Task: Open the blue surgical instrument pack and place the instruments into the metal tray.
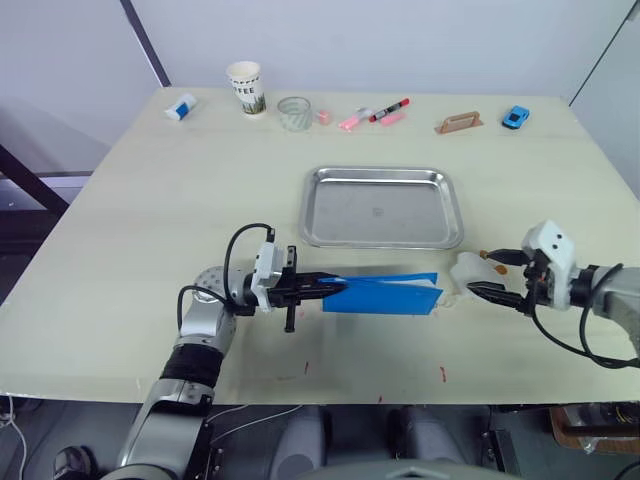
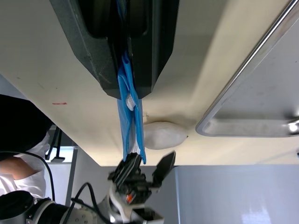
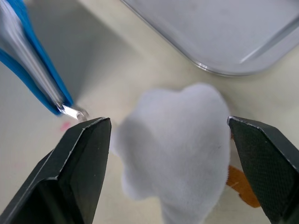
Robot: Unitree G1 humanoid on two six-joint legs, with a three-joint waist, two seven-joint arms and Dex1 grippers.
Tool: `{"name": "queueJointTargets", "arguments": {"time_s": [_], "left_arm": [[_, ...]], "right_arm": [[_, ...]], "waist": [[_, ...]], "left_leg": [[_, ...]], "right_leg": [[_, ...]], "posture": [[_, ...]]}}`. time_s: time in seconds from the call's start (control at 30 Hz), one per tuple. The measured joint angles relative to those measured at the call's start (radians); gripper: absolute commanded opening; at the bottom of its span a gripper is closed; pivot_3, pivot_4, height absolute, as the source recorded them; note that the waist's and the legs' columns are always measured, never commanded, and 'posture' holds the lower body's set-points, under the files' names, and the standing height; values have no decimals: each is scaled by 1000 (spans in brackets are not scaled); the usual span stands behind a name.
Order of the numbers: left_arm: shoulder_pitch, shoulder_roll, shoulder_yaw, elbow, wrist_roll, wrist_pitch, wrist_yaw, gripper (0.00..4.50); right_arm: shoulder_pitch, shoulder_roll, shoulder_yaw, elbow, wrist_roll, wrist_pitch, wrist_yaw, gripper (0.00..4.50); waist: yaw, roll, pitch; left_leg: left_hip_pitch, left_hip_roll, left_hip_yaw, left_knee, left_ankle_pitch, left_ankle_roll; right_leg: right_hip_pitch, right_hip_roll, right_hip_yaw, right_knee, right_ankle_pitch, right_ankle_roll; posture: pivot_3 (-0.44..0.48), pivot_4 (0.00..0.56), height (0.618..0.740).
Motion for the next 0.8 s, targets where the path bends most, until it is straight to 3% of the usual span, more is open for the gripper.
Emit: {"name": "queueJointTargets", "arguments": {"time_s": [0.1,0.3,0.37,0.6,0.8], "left_arm": [[12,-1,0,-17,1,-1,13,0],[23,-2,0,-33,4,-2,18,0],[22,-2,0,-33,7,-4,18,0],[14,-5,-1,-25,19,-11,17,0],[3,-6,-3,-10,24,-13,15,0]], "right_arm": [[-18,20,16,36,-20,-2,-16,3389],[-18,23,30,44,-23,-12,-14,606],[-17,19,29,33,-19,-11,-12,48],[15,15,-79,-66,105,61,5,48],[2,13,-236,-204,341,214,-4,48]], "waist": [[0,0,0],[1,0,0],[1,0,0],[2,0,0],[2,0,0]], "left_leg": [[0,0,0,0,0,0],[0,0,0,0,0,0],[0,0,0,0,0,0],[0,0,-1,0,0,0],[0,0,-2,0,0,0]], "right_leg": [[0,0,0,0,0,0],[0,0,0,0,0,0],[0,0,0,0,0,0],[0,0,0,0,0,0],[1,0,-1,0,0,0]], "posture": [[0,150,740],[0,150,740],[0,150,740],[0,150,740],[0,150,740]]}}
